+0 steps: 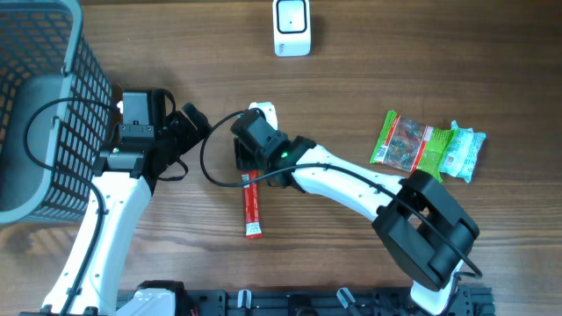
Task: Scan the item barcode
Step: 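Move the right gripper to the red Kleenex pack and grasp it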
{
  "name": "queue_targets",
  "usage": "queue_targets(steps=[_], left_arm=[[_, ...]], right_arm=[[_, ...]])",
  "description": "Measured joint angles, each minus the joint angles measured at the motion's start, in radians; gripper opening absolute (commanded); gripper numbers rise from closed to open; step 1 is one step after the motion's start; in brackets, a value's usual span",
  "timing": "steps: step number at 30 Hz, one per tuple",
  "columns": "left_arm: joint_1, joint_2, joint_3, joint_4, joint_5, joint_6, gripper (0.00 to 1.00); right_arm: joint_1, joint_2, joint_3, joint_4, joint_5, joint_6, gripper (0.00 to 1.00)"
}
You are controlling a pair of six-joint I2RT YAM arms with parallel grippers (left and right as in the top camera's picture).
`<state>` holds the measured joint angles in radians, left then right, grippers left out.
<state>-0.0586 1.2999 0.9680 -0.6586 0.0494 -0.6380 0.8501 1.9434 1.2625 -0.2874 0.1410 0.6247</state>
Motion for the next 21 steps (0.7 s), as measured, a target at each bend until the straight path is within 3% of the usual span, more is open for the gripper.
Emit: queue_targets(steps=[5, 13, 21], left_arm=[[0.0, 0.0, 0.0, 0.0, 0.0, 0.0, 1.0], [0.0, 0.0, 0.0, 0.0, 0.0, 0.0, 1.0], [0.0, 0.0, 0.0, 0.0, 0.0, 0.0, 1.0]], right_arm=[[-0.002, 0.0, 0.0, 0.037, 0.059, 0.003, 0.56], [-0.007, 0.04, 0.0, 0.09, 0.081, 0.004, 0.54], [-0.036, 0.055, 0.0, 0.093, 0.077, 0.007, 0.34]])
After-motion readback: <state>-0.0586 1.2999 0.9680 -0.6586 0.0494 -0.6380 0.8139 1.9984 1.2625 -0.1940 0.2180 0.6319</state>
